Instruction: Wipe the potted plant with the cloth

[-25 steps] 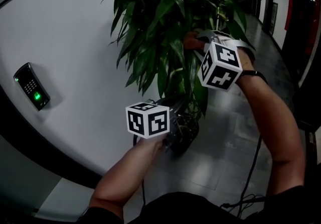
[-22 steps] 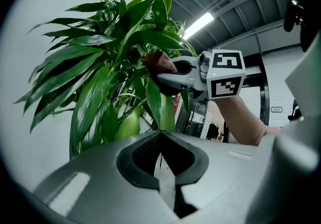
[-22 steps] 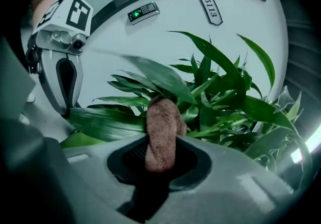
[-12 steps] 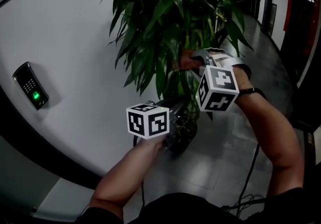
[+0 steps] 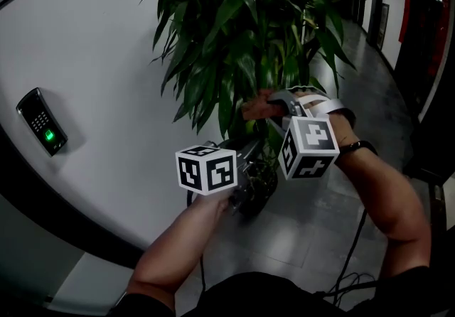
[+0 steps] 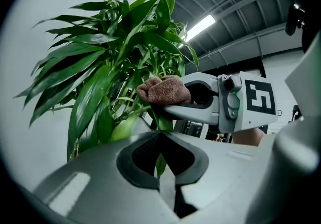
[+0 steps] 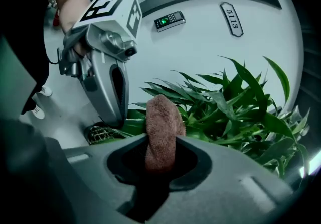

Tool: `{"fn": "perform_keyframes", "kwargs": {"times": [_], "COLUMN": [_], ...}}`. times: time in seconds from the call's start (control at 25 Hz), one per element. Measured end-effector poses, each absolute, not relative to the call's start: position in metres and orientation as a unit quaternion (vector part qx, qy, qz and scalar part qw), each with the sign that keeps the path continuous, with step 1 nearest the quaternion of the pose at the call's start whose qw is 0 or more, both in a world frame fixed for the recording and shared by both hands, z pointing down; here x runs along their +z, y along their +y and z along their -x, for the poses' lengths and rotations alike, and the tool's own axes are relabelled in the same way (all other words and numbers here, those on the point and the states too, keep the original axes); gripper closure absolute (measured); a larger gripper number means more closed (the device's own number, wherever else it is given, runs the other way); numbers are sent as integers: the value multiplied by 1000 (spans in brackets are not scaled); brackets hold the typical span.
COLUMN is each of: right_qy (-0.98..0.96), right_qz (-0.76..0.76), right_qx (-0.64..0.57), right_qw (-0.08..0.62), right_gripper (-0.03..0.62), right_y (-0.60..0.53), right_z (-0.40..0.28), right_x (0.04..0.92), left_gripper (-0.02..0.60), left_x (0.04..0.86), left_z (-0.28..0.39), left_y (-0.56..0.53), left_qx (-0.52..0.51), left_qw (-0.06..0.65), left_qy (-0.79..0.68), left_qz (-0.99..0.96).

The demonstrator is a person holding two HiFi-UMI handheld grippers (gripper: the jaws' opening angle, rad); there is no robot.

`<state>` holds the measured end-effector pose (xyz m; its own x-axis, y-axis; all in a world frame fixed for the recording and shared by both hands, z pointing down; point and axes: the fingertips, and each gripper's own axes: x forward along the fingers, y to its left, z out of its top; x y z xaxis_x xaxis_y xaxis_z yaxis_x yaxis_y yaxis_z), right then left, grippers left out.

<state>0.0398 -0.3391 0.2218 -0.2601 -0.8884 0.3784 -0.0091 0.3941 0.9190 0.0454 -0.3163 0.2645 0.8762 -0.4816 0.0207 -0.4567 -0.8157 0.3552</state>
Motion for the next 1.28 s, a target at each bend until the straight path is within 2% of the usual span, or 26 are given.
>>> {"fn": "perform_keyframes", "kwargs": {"times": [0.6, 0.96, 1.28], "right_qy": [-709, -609, -580], "right_qz": [-305, -405, -408], "right_qx": [-377, -470, -489], "right_qw": [512, 494, 508], "right_gripper": [523, 523, 523], "right_y": [-304, -333, -398], "right_z": [-42, -77, -70], "right_x": [264, 146, 124], "left_gripper": [563, 564, 564], "left_x": [270, 268, 263], "left_z": [-50, -51, -50], "left_y": [-317, -317, -317], "left_qx": [-30, -31, -28], "left_qw": [180, 174, 164], "left_qy": [-240, -239, -240], "left_qz": [-953, -955, -956]}}
